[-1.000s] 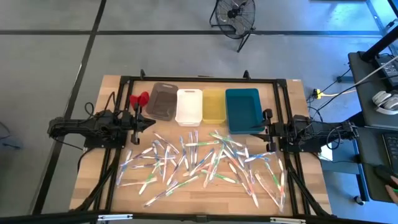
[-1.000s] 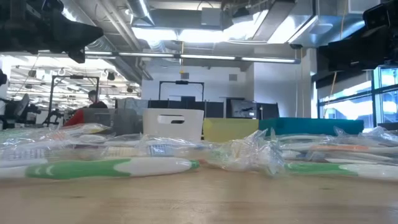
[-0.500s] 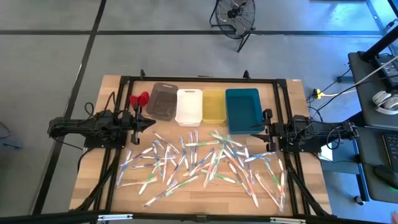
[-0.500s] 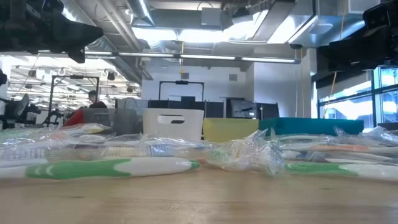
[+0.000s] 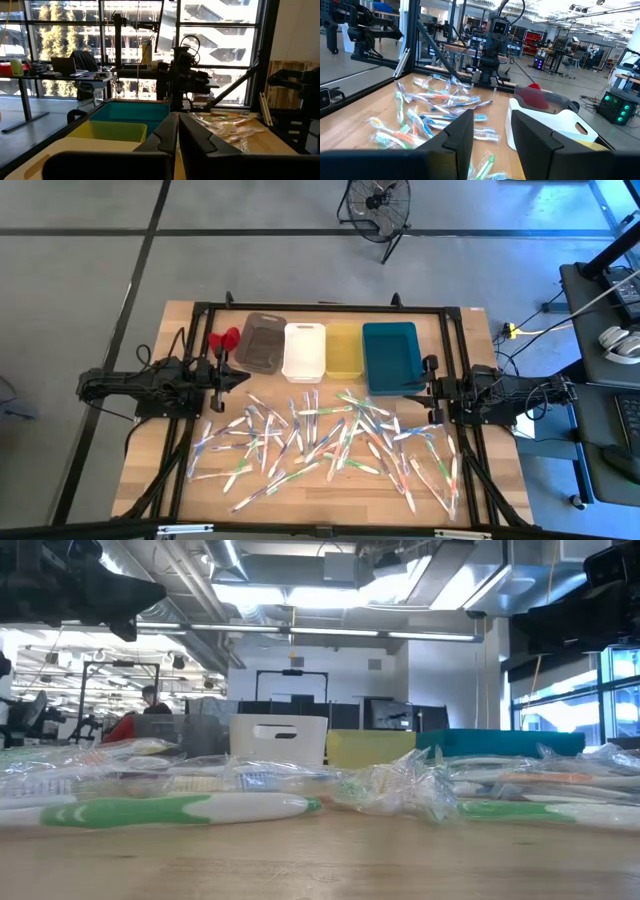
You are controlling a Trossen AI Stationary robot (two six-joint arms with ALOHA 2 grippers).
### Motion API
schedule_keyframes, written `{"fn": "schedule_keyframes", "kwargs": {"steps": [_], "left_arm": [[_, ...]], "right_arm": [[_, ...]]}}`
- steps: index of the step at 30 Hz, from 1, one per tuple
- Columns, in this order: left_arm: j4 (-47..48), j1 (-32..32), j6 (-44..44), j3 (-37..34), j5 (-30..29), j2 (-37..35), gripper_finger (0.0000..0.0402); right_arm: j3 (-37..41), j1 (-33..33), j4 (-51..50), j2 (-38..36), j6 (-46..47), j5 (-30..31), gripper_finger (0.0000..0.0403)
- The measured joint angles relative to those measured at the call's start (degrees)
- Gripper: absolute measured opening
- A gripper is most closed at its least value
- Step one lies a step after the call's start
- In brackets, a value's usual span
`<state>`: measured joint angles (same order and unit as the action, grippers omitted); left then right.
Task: Pick & Place Toothbrushes
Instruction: Put the green toothbrush into the blue bin
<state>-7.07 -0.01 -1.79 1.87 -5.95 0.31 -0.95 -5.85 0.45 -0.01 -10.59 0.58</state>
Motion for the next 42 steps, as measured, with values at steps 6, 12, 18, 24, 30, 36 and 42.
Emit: {"fn": "schedule_keyframes", "kwargs": {"steps": [6,12,18,24,30,36,42], "left_arm": [[0.0,0.0,0.0,0.0,0.0,0.0,0.0008],[0.0,0.0,0.0,0.0,0.0,0.0,0.0008],[0.0,0.0,0.0,0.0,0.0,0.0,0.0011],[0.0,0.0,0.0,0.0,0.0,0.0,0.0012],[0.0,0.0,0.0,0.0,0.0,0.0,0.0012],[-0.5,0.0,0.0,0.0,-1.2,0.0,0.0011],[-1.9,0.0,0.0,0.0,-1.7,0.0,0.0009]], "right_arm": [[0.0,0.0,0.0,0.0,0.0,0.0,0.0121],[0.0,0.0,0.0,0.0,0.0,0.0,0.0111],[0.0,0.0,0.0,0.0,-0.3,0.0,0.0104],[0.0,0.0,0.0,0.0,-6.5,0.0,0.0099],[0.0,0.0,0.0,0.0,-6.6,0.0,0.0101],[0.0,0.0,0.4,0.0,0.8,-3.4,0.0115],[0.0,0.0,0.8,0.0,9.1,-6.2,0.0128]]}}
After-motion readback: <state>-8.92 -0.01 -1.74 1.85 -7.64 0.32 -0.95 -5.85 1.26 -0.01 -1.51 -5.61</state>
